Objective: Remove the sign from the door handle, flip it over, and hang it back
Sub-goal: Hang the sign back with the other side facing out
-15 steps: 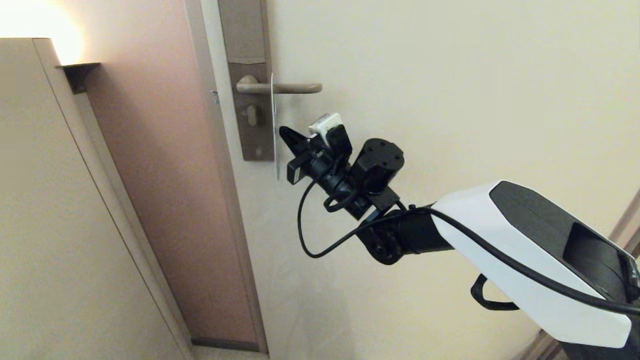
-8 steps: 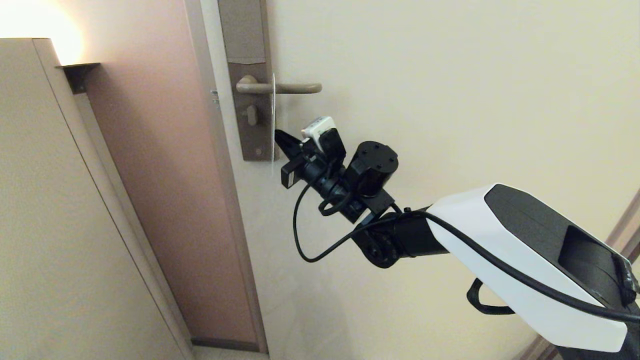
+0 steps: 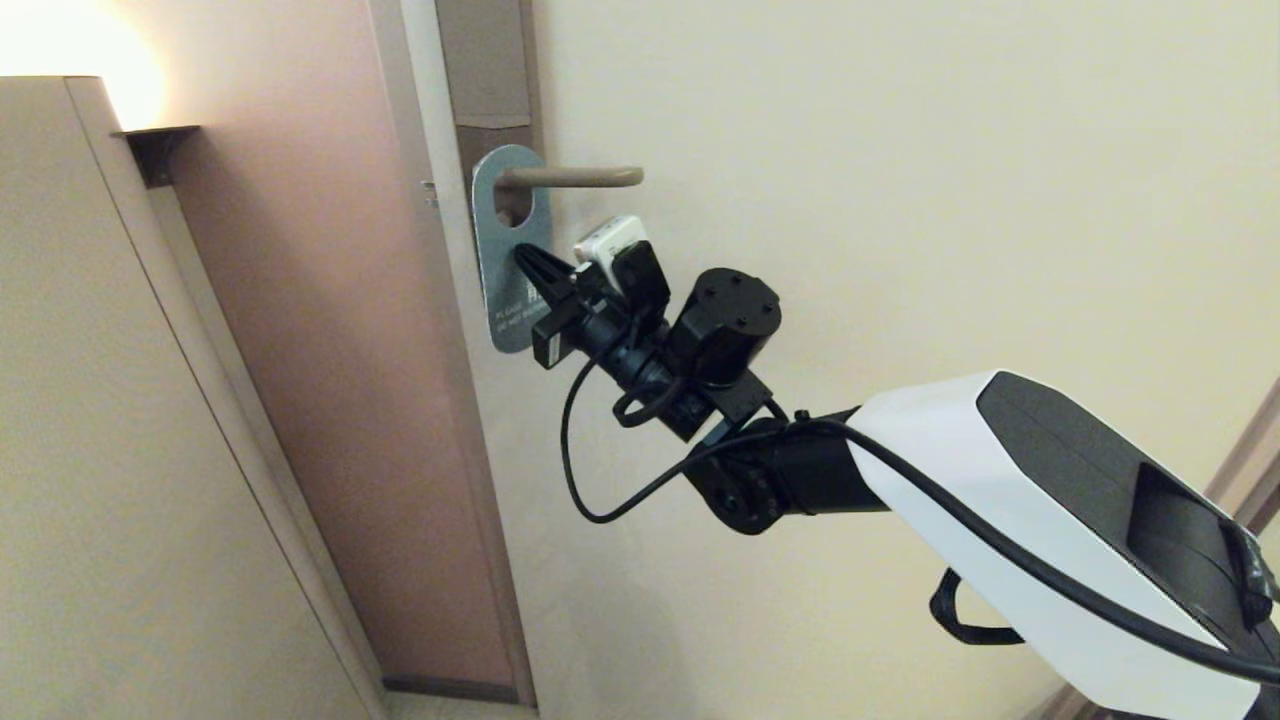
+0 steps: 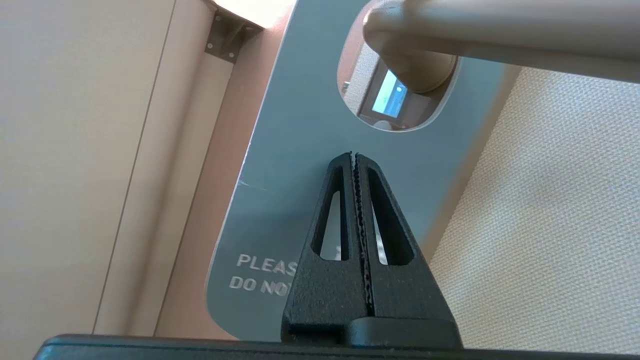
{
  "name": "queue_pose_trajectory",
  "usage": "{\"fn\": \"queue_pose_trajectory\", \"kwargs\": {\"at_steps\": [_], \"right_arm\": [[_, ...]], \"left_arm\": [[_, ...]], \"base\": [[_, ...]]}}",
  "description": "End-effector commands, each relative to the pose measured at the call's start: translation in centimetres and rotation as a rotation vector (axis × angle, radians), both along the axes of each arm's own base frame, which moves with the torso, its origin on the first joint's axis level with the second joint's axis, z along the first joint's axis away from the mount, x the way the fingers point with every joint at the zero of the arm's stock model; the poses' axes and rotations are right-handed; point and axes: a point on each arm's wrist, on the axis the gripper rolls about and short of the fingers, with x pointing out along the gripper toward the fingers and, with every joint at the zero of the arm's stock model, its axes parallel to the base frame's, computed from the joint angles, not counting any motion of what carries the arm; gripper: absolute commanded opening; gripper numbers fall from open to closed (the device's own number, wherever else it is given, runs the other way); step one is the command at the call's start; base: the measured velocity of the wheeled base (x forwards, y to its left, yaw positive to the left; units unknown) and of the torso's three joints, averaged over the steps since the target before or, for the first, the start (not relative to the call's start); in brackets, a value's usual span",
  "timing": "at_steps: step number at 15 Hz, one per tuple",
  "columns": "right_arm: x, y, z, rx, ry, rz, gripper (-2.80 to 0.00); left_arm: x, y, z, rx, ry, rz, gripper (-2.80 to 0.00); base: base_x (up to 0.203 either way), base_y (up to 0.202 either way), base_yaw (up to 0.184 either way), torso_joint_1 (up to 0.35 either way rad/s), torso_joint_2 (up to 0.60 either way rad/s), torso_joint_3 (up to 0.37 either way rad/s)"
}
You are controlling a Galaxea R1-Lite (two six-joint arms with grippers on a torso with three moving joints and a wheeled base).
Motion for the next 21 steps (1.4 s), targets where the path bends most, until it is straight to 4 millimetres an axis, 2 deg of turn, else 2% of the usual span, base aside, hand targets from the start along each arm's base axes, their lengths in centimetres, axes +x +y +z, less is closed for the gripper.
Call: {"fn": "queue_pose_trajectory", "kwargs": {"at_steps": [1, 8, 12, 16, 21], "right_arm": [[-0.1, 0.1, 0.0, 0.002, -0.007, 0.003, -2.80], [0.7, 1.2, -2.6, -0.023, 0.018, 0.006, -2.80], [1.3, 1.6, -2.9, -0.026, 0.024, 0.004, -2.80], [1.3, 1.5, -2.2, -0.016, 0.013, 0.002, -2.80], [0.7, -0.1, -0.2, -0.022, 0.012, -0.015, -2.80]], "left_arm": [[0.0, 0.0, 0.0, 0.001, 0.002, 0.000, -2.80], [0.0, 0.0, 0.0, 0.001, 0.002, 0.001, -2.80], [0.0, 0.0, 0.0, 0.001, 0.002, 0.000, -2.80], [0.0, 0.0, 0.0, 0.001, 0.002, 0.001, -2.80], [0.0, 0.0, 0.0, 0.001, 0.002, 0.001, -2.80]], "base": [[0.000, 0.000, 0.000, 0.000, 0.00, 0.000], [0.000, 0.000, 0.000, 0.000, 0.00, 0.000], [0.000, 0.000, 0.000, 0.000, 0.00, 0.000], [0.000, 0.000, 0.000, 0.000, 0.00, 0.000], [0.000, 0.000, 0.000, 0.000, 0.00, 0.000]]}}
